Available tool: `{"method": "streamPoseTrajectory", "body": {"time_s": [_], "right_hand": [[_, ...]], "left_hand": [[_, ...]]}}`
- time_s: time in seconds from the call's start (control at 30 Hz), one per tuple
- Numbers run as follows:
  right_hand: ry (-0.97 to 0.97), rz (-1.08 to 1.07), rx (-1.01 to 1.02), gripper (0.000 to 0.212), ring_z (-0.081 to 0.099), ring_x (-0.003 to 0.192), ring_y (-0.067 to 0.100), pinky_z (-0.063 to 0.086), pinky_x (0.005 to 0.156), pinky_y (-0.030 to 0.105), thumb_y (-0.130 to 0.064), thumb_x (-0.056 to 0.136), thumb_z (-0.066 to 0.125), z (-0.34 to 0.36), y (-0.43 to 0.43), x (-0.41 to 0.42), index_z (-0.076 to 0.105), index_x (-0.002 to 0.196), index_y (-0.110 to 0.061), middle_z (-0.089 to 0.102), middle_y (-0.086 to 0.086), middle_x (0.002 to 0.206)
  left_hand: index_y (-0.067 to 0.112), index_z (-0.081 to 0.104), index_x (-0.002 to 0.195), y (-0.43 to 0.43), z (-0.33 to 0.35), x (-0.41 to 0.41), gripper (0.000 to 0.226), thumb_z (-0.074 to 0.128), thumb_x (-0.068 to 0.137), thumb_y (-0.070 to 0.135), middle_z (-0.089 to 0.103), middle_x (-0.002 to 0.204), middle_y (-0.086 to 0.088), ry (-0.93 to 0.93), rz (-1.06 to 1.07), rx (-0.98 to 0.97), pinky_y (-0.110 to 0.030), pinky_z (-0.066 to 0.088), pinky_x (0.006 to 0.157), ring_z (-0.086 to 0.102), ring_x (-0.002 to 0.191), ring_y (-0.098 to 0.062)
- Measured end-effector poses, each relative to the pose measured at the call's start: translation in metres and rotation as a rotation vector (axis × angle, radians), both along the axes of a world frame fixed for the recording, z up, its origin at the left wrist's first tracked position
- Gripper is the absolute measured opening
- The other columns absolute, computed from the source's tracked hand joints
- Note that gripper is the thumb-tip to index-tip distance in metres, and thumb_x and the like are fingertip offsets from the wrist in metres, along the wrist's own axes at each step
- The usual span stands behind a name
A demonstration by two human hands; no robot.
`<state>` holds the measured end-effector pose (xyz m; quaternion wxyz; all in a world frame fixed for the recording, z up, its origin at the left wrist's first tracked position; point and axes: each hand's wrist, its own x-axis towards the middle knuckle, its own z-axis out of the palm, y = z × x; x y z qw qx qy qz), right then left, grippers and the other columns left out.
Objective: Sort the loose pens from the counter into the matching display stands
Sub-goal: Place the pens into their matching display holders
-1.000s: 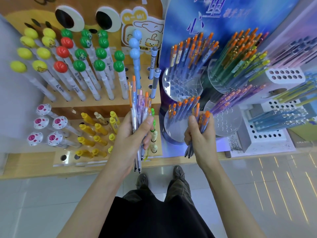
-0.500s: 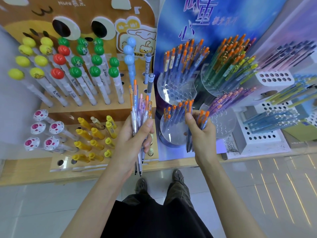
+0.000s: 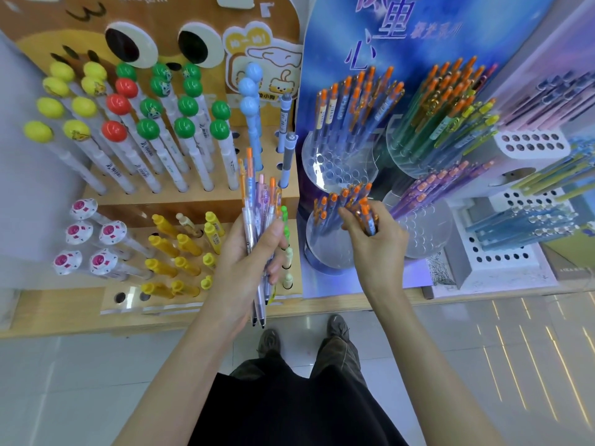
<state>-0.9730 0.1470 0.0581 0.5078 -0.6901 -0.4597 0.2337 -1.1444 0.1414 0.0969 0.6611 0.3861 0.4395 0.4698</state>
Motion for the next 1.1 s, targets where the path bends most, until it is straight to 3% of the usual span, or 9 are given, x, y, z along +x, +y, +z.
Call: {"method": "streamPoseTrajectory", "body": {"time_s": [0.23, 0.33, 0.43, 0.67, 0.73, 0.87, 0.97, 1.1], "right_hand": [[-0.079, 0.025, 0.045, 0.015, 0.04, 0.055, 0.005, 0.032, 0.053, 0.009, -0.019, 0.086, 0.068, -0.002, -0.003, -0.001, 0.063, 0.085, -0.006, 0.053, -0.004, 0.061], [-0.135, 0.033, 0.07, 0.012, 0.041, 0.052, 0.0, 0.03, 0.051, 0.007, -0.014, 0.086, 0.069, -0.003, -0.005, -0.002, 0.063, 0.086, -0.004, 0.042, -0.015, 0.055], [-0.163, 0.016, 0.062, 0.013, 0.042, 0.052, 0.0, 0.029, 0.05, 0.009, -0.013, 0.087, 0.068, -0.004, -0.002, -0.001, 0.06, 0.083, -0.003, 0.038, -0.017, 0.055], [-0.268, 0.006, 0.075, 0.01, 0.031, 0.059, 0.013, 0.025, 0.049, 0.019, -0.006, 0.086, 0.069, -0.007, -0.002, -0.003, 0.061, 0.083, -0.001, 0.037, -0.012, 0.057], [-0.272, 0.02, 0.058, 0.01, 0.034, 0.059, 0.012, 0.031, 0.051, 0.019, -0.007, 0.085, 0.071, -0.011, -0.005, -0.005, 0.064, 0.088, 0.0, 0.045, -0.005, 0.06], [-0.228, 0.101, -0.068, 0.016, 0.05, 0.06, 0.027, 0.045, 0.058, 0.039, -0.014, 0.085, 0.072, -0.019, -0.01, -0.007, 0.066, 0.094, -0.001, 0.064, 0.011, 0.07], [-0.189, 0.098, -0.129, 0.015, 0.051, 0.062, 0.023, 0.043, 0.061, 0.035, -0.013, 0.087, 0.068, -0.019, -0.004, -0.006, 0.067, 0.1, -0.007, 0.066, 0.008, 0.073], [-0.217, 0.123, -0.165, 0.009, 0.042, 0.056, 0.023, 0.037, 0.058, 0.035, -0.011, 0.089, 0.063, -0.017, -0.002, -0.003, 0.063, 0.083, -0.004, 0.054, 0.004, 0.061]], "left_hand": [[0.024, 0.06, 0.102, 0.001, 0.001, -0.001, 0.024, 0.063, 0.079, 0.031, 0.05, 0.066, 0.005, 0.016, -0.014, -0.015, -0.019, 0.038, 0.042, 0.04, 0.047, -0.007], [0.031, 0.062, 0.081, 0.001, 0.003, 0.0, 0.005, 0.064, 0.08, 0.036, 0.05, 0.064, 0.004, 0.049, -0.036, 0.007, -0.02, 0.04, 0.044, 0.042, 0.048, -0.009], [0.034, 0.061, 0.067, 0.0, 0.006, 0.001, 0.016, 0.061, 0.08, 0.043, 0.05, 0.059, 0.003, 0.064, -0.057, 0.019, -0.02, 0.042, 0.045, 0.044, 0.048, -0.009], [0.015, 0.051, 0.078, -0.001, 0.006, 0.004, 0.03, 0.061, 0.076, 0.043, 0.051, 0.06, 0.002, 0.019, 0.01, -0.045, -0.021, 0.04, 0.042, 0.044, 0.047, -0.009], [0.015, 0.052, 0.079, -0.001, 0.005, 0.003, 0.029, 0.062, 0.076, 0.042, 0.051, 0.062, 0.002, 0.026, 0.027, -0.052, -0.02, 0.04, 0.042, 0.044, 0.047, -0.009], [0.02, 0.057, 0.084, -0.001, 0.002, -0.002, 0.022, 0.062, 0.08, 0.04, 0.052, 0.063, 0.002, 0.04, 0.035, -0.047, -0.02, 0.039, 0.042, 0.044, 0.048, -0.009], [0.023, 0.059, 0.087, -0.001, -0.001, -0.003, 0.02, 0.062, 0.079, 0.041, 0.053, 0.063, 0.003, 0.046, 0.044, -0.04, -0.02, 0.039, 0.042, 0.044, 0.048, -0.009], [0.025, 0.06, 0.084, -0.001, -0.001, -0.001, 0.016, 0.062, 0.08, 0.041, 0.054, 0.063, 0.004, 0.063, 0.041, -0.025, -0.02, 0.039, 0.042, 0.044, 0.048, -0.009]]}}
